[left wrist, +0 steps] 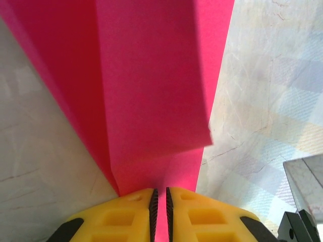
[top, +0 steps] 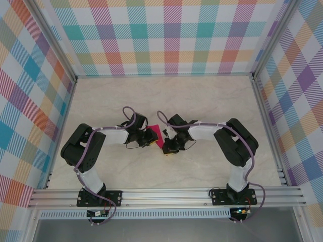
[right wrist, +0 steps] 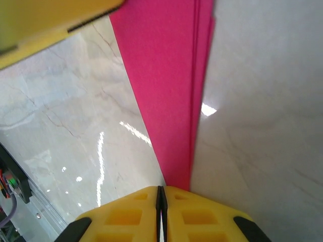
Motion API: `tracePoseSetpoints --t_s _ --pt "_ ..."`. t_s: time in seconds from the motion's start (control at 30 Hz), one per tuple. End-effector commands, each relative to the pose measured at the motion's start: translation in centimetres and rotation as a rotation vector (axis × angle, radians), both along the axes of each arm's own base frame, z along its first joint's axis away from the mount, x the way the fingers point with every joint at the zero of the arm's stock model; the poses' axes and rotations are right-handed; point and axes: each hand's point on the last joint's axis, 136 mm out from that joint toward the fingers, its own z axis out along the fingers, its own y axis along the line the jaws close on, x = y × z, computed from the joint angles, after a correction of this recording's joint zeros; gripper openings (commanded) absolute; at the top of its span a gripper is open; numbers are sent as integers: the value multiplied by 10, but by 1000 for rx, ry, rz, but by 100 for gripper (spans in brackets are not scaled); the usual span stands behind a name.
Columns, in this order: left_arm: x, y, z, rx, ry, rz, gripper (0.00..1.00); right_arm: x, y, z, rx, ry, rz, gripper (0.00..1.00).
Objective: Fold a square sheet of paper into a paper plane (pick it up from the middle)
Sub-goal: Fold the wing for the fifth time at the center of the table.
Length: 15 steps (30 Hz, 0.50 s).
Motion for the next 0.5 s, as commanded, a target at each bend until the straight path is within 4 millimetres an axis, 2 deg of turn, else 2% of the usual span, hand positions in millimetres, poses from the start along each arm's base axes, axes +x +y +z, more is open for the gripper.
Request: tracePoseSetpoints --t_s 0.0,0.1,0.27,0.33,0.47 --pt "-10 25 -33 145 75 53 16 -45 -40 -21 -151 136 34 12" --pt "-9 22 -31 133 70 44 16 -41 -40 -16 -156 115 34 11" --pt "-9 19 -25 115 56 30 16 -3 -6 34 -4 -42 -14 11" --pt "-9 18 -23 109 49 25 16 10 7 45 45 -85 -25 12" --pt "-9 16 -20 95 46 14 17 28 24 36 55 -83 -39 12"
